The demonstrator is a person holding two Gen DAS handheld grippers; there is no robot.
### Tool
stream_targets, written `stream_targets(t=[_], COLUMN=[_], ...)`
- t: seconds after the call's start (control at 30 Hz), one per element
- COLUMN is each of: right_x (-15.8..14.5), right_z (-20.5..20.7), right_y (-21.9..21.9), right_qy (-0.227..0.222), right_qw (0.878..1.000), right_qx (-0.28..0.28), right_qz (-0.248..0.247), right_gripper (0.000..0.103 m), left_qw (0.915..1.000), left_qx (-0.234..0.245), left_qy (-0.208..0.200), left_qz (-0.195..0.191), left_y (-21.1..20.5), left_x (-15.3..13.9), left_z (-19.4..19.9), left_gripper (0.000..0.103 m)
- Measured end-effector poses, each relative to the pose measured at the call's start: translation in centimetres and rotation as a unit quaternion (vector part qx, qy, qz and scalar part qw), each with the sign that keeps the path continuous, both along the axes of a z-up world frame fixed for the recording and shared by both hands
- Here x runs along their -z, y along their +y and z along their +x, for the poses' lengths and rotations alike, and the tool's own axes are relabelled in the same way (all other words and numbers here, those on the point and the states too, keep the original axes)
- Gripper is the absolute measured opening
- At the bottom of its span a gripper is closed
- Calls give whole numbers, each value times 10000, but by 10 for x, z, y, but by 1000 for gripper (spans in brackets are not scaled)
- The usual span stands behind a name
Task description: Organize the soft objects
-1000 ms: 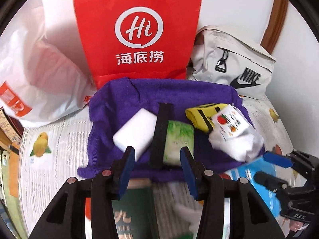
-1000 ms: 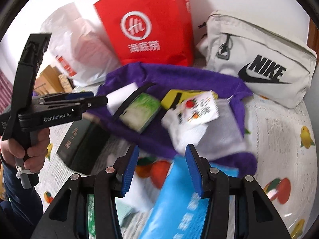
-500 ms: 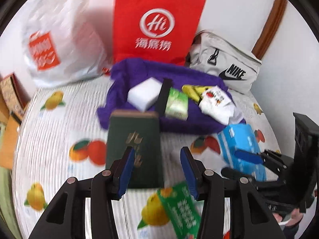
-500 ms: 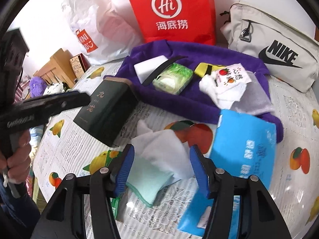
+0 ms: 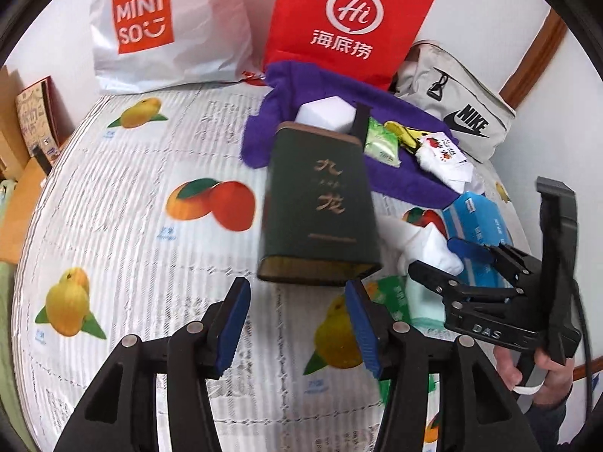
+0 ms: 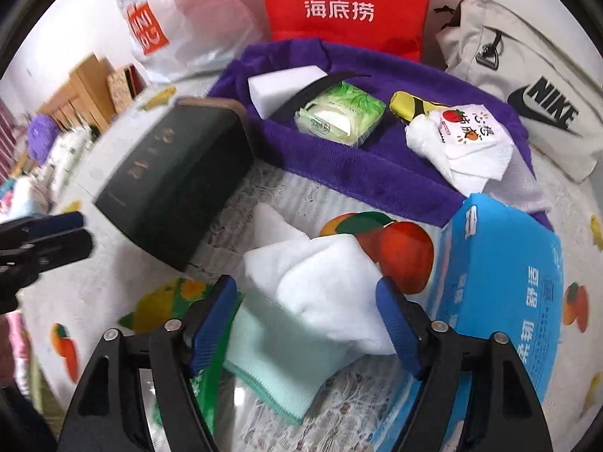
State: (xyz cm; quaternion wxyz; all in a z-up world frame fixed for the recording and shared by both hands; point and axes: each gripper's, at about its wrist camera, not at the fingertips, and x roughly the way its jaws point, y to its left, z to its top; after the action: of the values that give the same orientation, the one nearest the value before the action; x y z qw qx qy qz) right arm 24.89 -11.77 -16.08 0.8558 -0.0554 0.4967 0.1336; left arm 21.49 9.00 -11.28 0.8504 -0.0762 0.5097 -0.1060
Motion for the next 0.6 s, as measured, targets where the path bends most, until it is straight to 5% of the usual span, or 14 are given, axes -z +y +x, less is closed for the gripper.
stream_targets(t=[0.23, 0.33, 0.37, 0.6], right_x=[11, 14, 13, -14], right_z=[7, 3, 3, -8], right_y=[12, 16, 15, -4], right_qy=[-86, -170, -124, -125], right_qw=[9990, 9973, 9981, 9996], right_qx=[72, -95, -177, -200], right_qz=[-439, -714, -578, 123], right_gripper=[78, 51, 35, 31], left_qw=[10000, 9999, 9999, 9998], left_qx=[50, 49, 48, 117], left_qy=[51, 132, 156, 158], left_qz=[-44, -52, -51, -38], left_y=[6, 7, 7, 0], left_x=[7, 12, 13, 12], left_z=[-2, -3, -3, -10], left_gripper=[50, 50, 50, 50])
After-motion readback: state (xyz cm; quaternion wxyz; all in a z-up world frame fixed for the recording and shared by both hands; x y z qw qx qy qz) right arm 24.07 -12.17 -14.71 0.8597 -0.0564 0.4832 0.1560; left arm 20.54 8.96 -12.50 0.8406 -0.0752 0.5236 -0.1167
